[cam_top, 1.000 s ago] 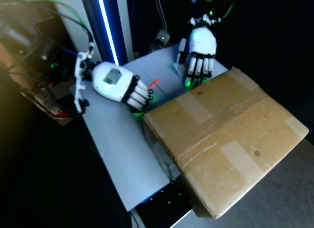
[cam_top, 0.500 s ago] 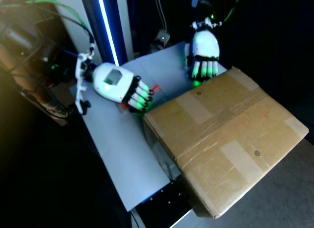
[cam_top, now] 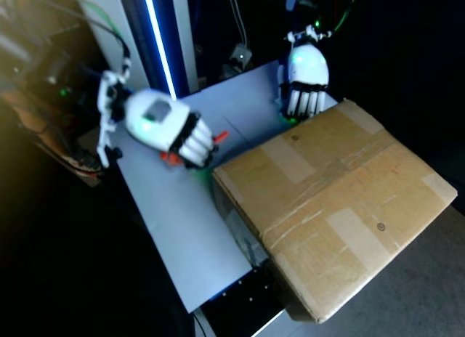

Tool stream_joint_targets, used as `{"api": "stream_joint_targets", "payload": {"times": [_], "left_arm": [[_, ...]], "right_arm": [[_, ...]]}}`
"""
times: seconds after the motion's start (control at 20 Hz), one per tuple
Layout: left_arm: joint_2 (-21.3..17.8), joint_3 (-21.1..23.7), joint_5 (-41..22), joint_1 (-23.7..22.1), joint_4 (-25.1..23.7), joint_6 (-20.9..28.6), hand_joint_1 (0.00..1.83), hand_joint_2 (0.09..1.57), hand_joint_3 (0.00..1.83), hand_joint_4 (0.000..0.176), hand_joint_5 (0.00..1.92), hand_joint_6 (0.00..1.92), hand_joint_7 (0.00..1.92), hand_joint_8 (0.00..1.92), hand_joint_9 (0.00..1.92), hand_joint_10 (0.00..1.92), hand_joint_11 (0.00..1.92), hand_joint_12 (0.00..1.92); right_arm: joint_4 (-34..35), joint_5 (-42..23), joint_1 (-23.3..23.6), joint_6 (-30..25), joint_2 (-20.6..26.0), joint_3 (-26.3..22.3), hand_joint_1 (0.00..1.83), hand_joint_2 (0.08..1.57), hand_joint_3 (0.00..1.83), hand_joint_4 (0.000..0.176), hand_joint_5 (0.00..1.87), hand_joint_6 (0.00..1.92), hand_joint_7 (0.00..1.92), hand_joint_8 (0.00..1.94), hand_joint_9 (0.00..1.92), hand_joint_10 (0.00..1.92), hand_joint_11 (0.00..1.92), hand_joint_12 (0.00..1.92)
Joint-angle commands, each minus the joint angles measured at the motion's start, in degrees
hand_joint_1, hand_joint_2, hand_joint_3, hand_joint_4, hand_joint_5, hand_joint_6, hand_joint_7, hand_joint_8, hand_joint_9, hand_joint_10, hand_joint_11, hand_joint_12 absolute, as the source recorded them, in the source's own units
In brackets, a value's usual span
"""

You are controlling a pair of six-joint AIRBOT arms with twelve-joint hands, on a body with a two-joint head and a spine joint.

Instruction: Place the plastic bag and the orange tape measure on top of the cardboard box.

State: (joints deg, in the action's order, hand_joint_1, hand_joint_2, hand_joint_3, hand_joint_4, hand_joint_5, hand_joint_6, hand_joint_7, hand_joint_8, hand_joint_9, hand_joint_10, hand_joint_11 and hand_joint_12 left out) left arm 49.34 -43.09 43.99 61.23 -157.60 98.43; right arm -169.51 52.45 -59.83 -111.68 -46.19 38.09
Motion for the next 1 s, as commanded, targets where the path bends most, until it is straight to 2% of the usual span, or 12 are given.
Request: {"api": "stream_joint_targets", "payload": {"times": [0.0,0.15,0.2,0.25,0.35,0.5,0.6,0.7,0.75,0.8,0.9,0.95], "left_arm": [[-0.8,0.4,8.4,-0.6,-3.0,2.0,1.34,1.23,0.00,0.000,0.68,1.39,0.77,1.32,0.73,1.49,0.58,1.56],[-3.3,0.9,12.9,-0.6,-7.7,10.7,1.34,1.22,0.00,0.000,0.68,1.39,0.79,1.36,0.72,1.46,0.55,1.63],[-4.1,1.3,14.0,-0.8,-8.7,11.7,1.34,1.22,0.00,0.000,0.70,1.38,0.80,1.34,0.72,1.44,0.54,1.61],[-4.9,2.0,15.4,-1.2,-9.4,11.8,1.34,1.21,0.00,0.000,0.71,1.38,0.80,1.32,0.75,1.41,0.55,1.56],[-6.1,2.9,17.2,-2.2,-10.5,11.8,1.35,1.20,0.00,0.000,0.72,1.34,0.81,1.32,0.77,1.37,0.54,1.47],[-7.6,4.0,19.7,-4.3,-12.0,11.9,1.34,1.20,0.00,0.000,0.73,1.38,0.80,1.26,0.77,1.36,0.60,1.41],[-8.3,4.1,20.5,-6.6,-13.6,11.9,1.34,1.21,0.00,0.000,0.72,1.39,0.81,1.28,0.70,1.40,0.51,1.48],[-8.5,3.6,20.6,-9.5,-15.0,11.8,1.35,1.18,0.00,0.000,0.78,1.27,0.88,1.18,0.79,1.34,0.59,1.47],[-8.5,3.3,20.5,-10.9,-15.0,11.8,1.37,1.14,0.00,0.000,0.83,1.15,0.94,1.03,0.91,1.26,0.78,1.45],[-8.5,3.0,20.4,-12.4,-15.0,11.7,1.37,1.14,0.00,0.000,0.80,1.14,0.94,1.04,0.91,1.31,0.81,1.52],[-8.5,2.6,19.1,-16.1,-15.0,9.4,1.37,1.13,0.00,0.000,0.82,1.16,1.00,0.95,0.90,1.25,0.70,1.50],[-8.5,2.7,18.1,-18.2,-15.0,7.2,1.38,1.12,0.00,0.000,0.83,1.08,1.01,0.95,0.96,1.22,0.87,1.48]], "right_arm": [[-1.9,7.7,1.1,0.2,0.3,-0.2,1.46,1.25,0.00,0.000,0.74,1.45,0.68,1.29,0.62,1.50,0.41,1.78],[-3.1,10.2,1.9,-0.6,1.7,-1.2,1.46,1.27,0.00,0.000,0.71,1.53,0.61,1.36,0.60,1.52,0.40,1.75],[-3.1,11.3,1.9,-1.6,2.1,-1.5,1.47,1.23,0.00,0.000,0.81,1.43,0.68,1.28,0.66,1.45,0.49,1.72],[-3.1,12.3,1.9,-2.0,2.6,-1.8,1.48,1.22,0.00,0.000,0.81,1.44,0.71,1.25,0.67,1.49,0.57,1.68],[-3.1,13.2,2.1,-2.0,3.2,-2.4,1.49,1.18,0.00,0.000,0.90,1.25,0.76,1.24,0.73,1.36,0.65,1.61],[-3.1,14.0,3.0,-2.0,4.2,-2.8,1.37,1.19,0.00,0.000,0.92,1.22,0.75,1.25,0.71,1.42,0.63,1.63],[-3.1,14.2,4.8,-1.9,4.7,-2.7,1.35,1.20,0.00,0.000,0.90,1.25,0.74,1.29,0.70,1.41,0.56,1.63],[-3.1,14.2,6.7,-1.8,5.0,-2.3,1.34,1.21,0.01,0.000,0.87,1.30,0.71,1.29,0.65,1.45,0.54,1.58],[-3.1,14.2,7.5,-1.4,5.1,-2.0,1.32,1.23,0.00,0.000,0.86,1.26,0.69,1.40,0.68,1.55,1.08,1.91],[-3.1,14.2,8.3,-0.6,5.2,-1.6,1.33,1.23,0.00,0.000,0.85,1.33,0.67,1.36,0.62,1.49,1.12,1.92],[-3.1,13.8,9.9,0.2,5.4,-0.6,1.33,1.23,0.00,0.000,0.85,1.32,0.68,1.35,0.63,1.49,1.12,1.92],[-3.1,12.9,11.2,0.2,5.5,0.1,1.33,1.23,0.00,0.000,0.83,1.38,0.73,1.25,0.62,1.50,1.12,1.92]]}}
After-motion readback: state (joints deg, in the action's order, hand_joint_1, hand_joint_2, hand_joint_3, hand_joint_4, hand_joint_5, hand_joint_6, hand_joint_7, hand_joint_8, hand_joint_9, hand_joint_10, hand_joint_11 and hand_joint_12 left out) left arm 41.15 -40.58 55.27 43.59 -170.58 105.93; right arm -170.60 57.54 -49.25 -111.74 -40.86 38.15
